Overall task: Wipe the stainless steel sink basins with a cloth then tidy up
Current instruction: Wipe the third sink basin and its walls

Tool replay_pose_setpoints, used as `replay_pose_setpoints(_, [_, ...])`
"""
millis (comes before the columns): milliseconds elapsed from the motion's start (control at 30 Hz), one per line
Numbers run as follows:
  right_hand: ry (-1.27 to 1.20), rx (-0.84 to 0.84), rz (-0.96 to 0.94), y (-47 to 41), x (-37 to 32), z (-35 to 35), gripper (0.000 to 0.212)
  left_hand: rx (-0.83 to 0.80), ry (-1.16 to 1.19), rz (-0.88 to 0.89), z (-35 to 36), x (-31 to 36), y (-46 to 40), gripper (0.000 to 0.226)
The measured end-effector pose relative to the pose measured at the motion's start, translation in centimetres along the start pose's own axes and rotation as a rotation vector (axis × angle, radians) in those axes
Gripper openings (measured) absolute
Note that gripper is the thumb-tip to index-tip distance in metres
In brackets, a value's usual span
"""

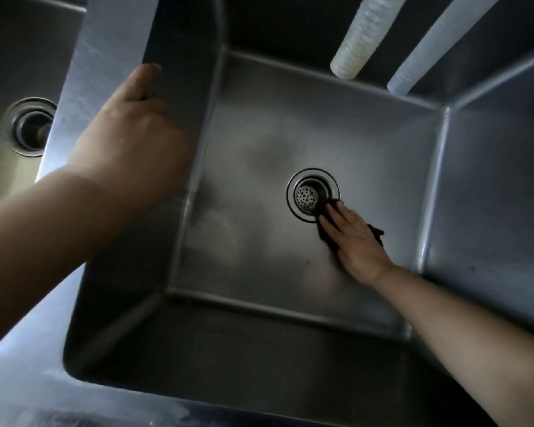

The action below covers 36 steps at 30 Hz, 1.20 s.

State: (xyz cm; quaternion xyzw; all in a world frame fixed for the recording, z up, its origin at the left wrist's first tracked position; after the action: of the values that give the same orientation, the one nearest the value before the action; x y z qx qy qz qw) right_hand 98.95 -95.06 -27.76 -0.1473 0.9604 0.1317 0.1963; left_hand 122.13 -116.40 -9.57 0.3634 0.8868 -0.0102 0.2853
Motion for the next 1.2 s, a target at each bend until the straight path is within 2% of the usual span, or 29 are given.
replay_pose_setpoints(100, [0.091,0.003,0.082,-1.5,2.4,-0.8,0.077,0.035,0.071,-0.004,-0.3,-0.2,-0.1,0.019])
replay_pose_setpoints(267, [0.174,0.073,0.244,-3.7,5.6,-1.9,0.071,0.045,0.040,-0.011,0.1,-0.1,-0.3,0.022])
replay_pose_setpoints(433, [0.166,0.081,0.245,-0.7,3.2,-0.6,0.067,0.084,0.034,-0.008,0.5,-0.1,-0.4,0.020])
replay_pose_setpoints(533, [0.197,0.005,0.091,2.3,0.0,1.2,0.065,0.103,0.024,-0.013,0.6,-0.1,-0.4,0.020])
replay_pose_setpoints(733, [0.369,-0.223,-0.460,2.3,-5.2,5.2,0.073,0.105,0.041,-0.007,0.8,0.1,-0.5,0.019])
replay_pose_setpoints(867, [0.377,-0.214,-0.591,-2.2,-6.9,5.0,0.068,0.126,0.060,0.005,0.8,0.1,-0.5,0.018])
replay_pose_setpoints(933, [0.317,-0.098,-0.501,-5.2,-6.7,3.7,0.060,0.136,0.085,0.022,1.0,0.3,-0.4,0.018])
replay_pose_setpoints(1033, [0.173,0.082,-0.171,-8.4,-4.9,1.3,0.057,0.094,0.085,0.077,1.3,0.5,-0.3,0.016])
replay_pose_setpoints(1133, [0.049,0.173,0.136,-8.1,-2.9,0.2,0.059,-0.025,0.127,0.153,0.5,1.4,-0.1,0.006])
replay_pose_setpoints(1200, [0.039,0.209,0.261,-6.7,-2.1,0.0,0.056,-0.080,0.081,0.184,0.3,3.8,0.1,0.013])
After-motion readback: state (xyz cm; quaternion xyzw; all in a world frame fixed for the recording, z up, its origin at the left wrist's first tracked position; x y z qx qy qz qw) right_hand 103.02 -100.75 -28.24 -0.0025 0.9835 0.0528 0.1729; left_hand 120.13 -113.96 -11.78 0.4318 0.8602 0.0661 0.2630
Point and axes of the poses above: each hand's wrist, its own y-axis away from the middle knuckle, its own z-axis out of the palm, x = y × z, the point moved 5 cm from there along -y, towards the middle knuckle, and after that the axes turned 15 degrees about -z, right-handed, at the moved point
